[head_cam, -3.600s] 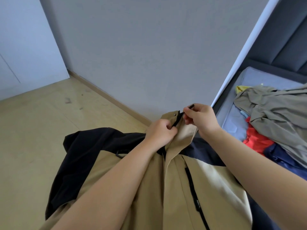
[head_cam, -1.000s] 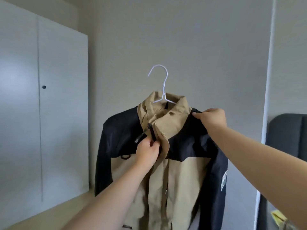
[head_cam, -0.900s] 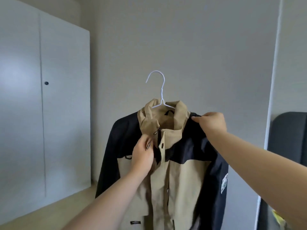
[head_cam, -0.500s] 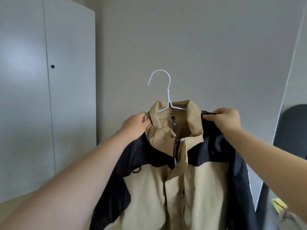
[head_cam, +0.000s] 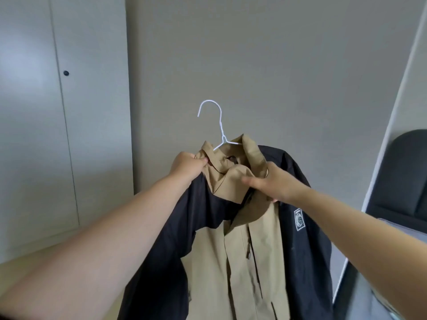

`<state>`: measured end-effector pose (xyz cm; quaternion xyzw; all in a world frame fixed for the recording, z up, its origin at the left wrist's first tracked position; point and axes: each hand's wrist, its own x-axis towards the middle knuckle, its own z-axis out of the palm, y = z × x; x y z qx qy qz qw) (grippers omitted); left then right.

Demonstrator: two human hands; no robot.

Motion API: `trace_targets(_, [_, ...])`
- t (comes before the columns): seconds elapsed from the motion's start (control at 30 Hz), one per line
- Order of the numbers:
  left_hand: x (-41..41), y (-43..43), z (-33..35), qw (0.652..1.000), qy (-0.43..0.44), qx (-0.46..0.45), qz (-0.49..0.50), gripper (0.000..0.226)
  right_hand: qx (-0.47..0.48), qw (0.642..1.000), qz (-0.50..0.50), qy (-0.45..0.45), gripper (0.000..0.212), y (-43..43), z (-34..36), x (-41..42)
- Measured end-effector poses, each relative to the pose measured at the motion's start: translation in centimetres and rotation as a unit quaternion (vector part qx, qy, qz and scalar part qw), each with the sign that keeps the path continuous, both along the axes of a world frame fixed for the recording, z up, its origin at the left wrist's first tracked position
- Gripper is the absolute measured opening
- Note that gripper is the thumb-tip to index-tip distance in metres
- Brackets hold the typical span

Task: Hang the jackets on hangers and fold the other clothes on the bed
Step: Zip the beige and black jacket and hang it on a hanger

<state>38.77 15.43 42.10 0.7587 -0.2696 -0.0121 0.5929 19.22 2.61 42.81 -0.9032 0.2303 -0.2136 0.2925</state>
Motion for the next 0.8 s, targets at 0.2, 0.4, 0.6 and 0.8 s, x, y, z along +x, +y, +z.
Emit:
trace_targets(0.2, [-0.4,0.4,1.3,0.998,-0.026,0.045,-0.018,0.031,-0.1,0.971,-0.15,-0.156,0.027,-1.1,0.3,0.0])
trace_targets(0.4, [-1.3,1.1,2.6,0.998,-0.038,0.027,0.031,0.023,-0.213,0.91,-0.155,-0.321,0.032,4.0,-0.5,0.5])
trace_targets(0.6, [-2.6,2.4,-1.5,0.991,-0.104,0.084,-0.022,0.036,-0.193,0.959,0.17,0.12,0.029,5.8,-6.8,0.9])
trace_targets(0.8, [-0.9,4.4,-0.9,0.984,-0.156,0.054,-0.059,0.04,-0.23,0.939,-0.066,-0.248,0.041,1.5,-3.7,-0.4])
